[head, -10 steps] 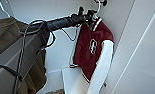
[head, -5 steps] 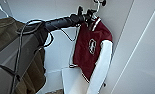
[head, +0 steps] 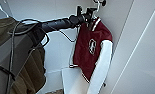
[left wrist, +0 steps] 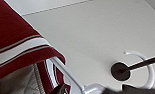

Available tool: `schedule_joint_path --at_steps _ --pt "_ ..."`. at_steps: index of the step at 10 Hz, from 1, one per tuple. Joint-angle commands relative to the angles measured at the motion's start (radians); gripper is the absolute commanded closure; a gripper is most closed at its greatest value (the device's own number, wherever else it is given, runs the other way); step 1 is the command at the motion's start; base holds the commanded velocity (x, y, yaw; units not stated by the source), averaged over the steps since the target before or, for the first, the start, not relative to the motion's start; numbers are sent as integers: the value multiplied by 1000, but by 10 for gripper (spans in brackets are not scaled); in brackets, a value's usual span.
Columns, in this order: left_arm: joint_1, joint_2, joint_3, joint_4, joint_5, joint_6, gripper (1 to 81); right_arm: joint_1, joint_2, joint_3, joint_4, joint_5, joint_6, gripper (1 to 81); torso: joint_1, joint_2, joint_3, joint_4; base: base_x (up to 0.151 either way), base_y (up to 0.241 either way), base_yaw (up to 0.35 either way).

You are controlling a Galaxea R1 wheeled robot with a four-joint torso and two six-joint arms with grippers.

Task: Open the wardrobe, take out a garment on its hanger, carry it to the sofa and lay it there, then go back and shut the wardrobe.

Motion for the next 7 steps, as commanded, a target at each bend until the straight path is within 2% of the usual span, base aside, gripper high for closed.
schedule_joint_path --at_steps 1,5,7 --pt "-172 22 -70 25 -9 -2 10 19 5 6 12 -65 -1 10 0 0 0 0 0 0 0" --pt "-188 80 -140 62 -6 -2 10 12 7 3 12 -62 -3 10 0 0 0 0 0 0 0" --pt "-192 88 -117 64 -4 -2 10 12 7 5 12 -62 -1 10 0 0 0 0 0 0 0"
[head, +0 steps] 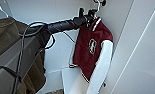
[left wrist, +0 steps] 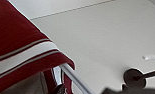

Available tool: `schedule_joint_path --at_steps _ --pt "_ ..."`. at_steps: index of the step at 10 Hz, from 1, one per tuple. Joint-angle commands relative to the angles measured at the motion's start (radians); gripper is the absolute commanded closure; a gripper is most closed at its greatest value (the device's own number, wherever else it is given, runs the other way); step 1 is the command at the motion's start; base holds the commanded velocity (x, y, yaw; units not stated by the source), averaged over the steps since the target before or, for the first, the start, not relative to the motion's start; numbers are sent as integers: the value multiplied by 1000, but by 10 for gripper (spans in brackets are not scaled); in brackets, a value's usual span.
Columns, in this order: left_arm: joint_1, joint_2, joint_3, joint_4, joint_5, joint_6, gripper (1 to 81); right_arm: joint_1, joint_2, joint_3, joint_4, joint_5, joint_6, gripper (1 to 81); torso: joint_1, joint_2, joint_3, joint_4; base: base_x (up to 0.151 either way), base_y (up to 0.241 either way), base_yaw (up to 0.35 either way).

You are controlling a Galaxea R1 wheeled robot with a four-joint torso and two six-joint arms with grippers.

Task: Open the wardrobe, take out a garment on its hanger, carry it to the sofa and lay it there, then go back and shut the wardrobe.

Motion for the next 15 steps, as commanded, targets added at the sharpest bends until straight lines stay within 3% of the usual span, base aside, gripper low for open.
schedule_joint_path --at_steps 1,5,6,11,15 --pt "-211 0 35 31 14 2 10 17 7 6 9 -64 -2 10 0 0 0 0 0 0 0" --pt "-225 -6 58 72 13 2 10 17 10 6 9 -64 -2 10 0 0 0 0 0 0 0" --pt "-225 -3 60 85 13 2 811 17 10 6 9 -64 -2 10 0 0 0 0 0 0 0" --pt "-229 -7 89 118 13 2 811 16 10 8 9 -64 -2 10 1 0 0 0 0 0 0" --pt "-287 -76 183 192 22 2 811 17 7 3 9 -62 -2 10 1 0 0 0 0 0 0"
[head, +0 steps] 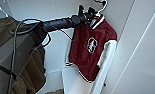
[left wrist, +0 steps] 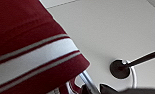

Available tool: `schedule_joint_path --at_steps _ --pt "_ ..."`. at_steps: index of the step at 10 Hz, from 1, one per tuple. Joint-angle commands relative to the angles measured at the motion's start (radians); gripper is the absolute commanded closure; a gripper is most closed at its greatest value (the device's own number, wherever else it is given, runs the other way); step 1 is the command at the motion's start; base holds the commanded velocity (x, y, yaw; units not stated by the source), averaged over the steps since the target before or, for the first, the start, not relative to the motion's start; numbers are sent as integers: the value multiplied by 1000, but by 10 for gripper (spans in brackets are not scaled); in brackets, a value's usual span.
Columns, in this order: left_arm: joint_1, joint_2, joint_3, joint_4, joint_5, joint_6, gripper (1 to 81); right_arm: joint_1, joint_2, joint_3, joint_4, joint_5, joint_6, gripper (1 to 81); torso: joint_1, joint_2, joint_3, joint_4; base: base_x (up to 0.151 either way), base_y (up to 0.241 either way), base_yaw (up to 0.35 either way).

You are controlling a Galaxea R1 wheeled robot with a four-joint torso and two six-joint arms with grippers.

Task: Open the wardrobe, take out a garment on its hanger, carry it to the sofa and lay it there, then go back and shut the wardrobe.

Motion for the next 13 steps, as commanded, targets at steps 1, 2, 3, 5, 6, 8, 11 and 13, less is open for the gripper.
schedule_joint_path --at_steps 1,2,3,5,6,8,11,13 --pt "-266 -35 86 130 6 36 811 17 -4 8 10 -64 -2 10 0 0 0 0 0 0 0" --pt "-268 -56 112 142 6 34 811 16 -4 9 12 -62 -2 10 0 0 0 0 0 0 0" --pt "-267 -67 129 154 8 34 811 14 -2 9 9 -62 -2 10 0 0 0 0 0 0 0" --pt "-278 -93 166 179 8 33 811 14 -2 9 6 -60 -2 10 0 0 0 77 0 0 0" --pt "-280 -96 179 180 8 34 811 14 -2 9 4 -60 -2 10 0 0 0 97 0 0 0" --pt "-280 -90 184 188 8 34 811 16 -2 11 4 -60 -2 10 0 0 0 120 0 0 0" --pt "-312 -61 166 193 -3 28 811 16 -2 8 2 -62 -2 10 0 0 0 97 0 0 0" --pt "-326 -75 172 193 2 22 811 17 -1 11 4 -62 -2 10 0 0 0 99 0 0 0"
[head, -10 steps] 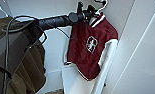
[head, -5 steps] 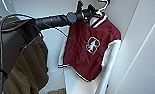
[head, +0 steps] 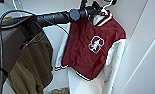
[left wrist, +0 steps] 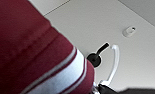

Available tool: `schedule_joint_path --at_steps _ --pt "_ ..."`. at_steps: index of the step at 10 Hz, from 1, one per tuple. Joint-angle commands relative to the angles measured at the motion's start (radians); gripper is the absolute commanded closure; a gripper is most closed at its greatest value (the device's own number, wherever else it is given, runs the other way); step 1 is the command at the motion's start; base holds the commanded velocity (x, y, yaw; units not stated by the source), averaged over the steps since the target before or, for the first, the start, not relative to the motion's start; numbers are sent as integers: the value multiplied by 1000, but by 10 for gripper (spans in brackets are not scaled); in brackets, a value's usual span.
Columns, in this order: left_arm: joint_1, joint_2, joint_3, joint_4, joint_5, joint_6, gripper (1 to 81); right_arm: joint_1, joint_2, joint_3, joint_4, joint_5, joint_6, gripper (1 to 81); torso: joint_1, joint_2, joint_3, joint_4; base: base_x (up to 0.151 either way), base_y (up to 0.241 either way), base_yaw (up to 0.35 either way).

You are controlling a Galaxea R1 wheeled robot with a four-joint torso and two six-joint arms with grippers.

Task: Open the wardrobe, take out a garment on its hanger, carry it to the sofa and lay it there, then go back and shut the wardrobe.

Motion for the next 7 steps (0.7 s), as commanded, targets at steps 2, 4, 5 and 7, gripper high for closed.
schedule_joint_path --at_steps 2,4,5,7 --pt "-238 -43 28 75 -49 12 811 16 5 10 6 -64 -1 10 0 0 0 0 0 0 0" --pt "-235 -89 75 98 -41 12 811 19 6 10 6 -63 -1 10 0 0 0 0 0 0 0" --pt "-230 -109 104 100 -41 12 811 19 6 10 4 -64 -1 10 0 0 0 0 0 0 0" --pt "-228 -124 129 101 -41 12 811 19 6 10 3 -63 -3 10 0 0 0 0 0 0 0"
